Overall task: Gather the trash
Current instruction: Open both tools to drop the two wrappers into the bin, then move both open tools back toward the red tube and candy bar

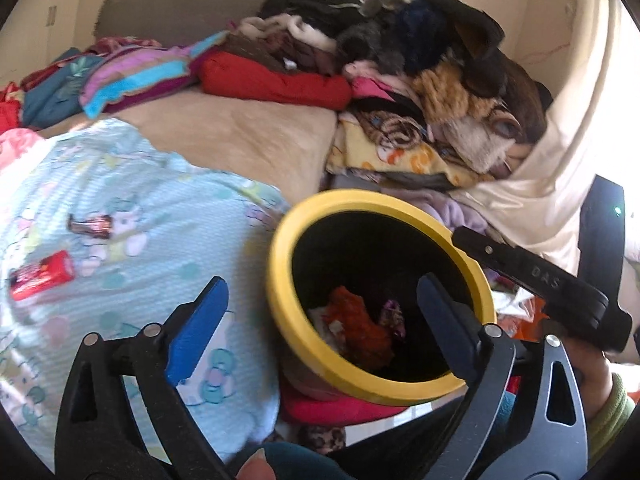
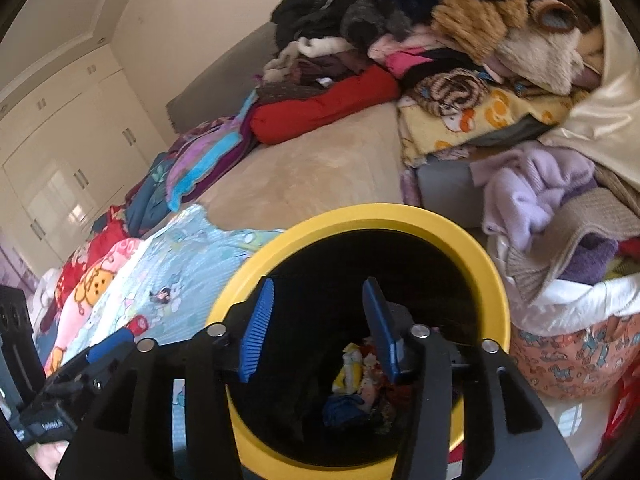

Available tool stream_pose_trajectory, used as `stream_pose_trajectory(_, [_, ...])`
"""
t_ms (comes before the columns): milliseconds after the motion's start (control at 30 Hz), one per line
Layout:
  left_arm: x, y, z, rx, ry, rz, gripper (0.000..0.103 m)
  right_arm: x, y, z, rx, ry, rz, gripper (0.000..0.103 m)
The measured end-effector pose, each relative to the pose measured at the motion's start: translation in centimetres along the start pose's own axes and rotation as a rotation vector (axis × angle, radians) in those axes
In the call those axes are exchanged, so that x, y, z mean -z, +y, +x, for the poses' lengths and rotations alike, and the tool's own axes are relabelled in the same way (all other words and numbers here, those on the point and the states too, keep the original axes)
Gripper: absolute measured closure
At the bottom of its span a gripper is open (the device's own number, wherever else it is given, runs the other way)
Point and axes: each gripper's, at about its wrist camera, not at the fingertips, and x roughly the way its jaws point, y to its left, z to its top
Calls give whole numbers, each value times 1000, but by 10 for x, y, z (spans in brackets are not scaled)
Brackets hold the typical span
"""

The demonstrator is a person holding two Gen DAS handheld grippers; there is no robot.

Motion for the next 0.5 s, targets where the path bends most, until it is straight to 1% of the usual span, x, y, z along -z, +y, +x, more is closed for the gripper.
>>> stream_pose_trajectory(33, [-2,3,-3,-5,-8,-7,11,0,6,0,-10,-2,-12,56])
stream_pose_trajectory(133, [-6,16,-13,-26,-34,-30,11,1,22,0,-30,-5,-43,54])
stream_pose_trajectory(200, [-8,24,-19,-38,-49,-46,11,2,33,0,-44,-9,-58,49])
stream_pose_trajectory(367, [-10,49,-32,-62,-80,-100,11,3,62,3,-88,-5,-106,45])
stream_pose_trajectory(500, [-9,69,-39,-87,-96,-138,11,1,84,9,-101,4,-154,44])
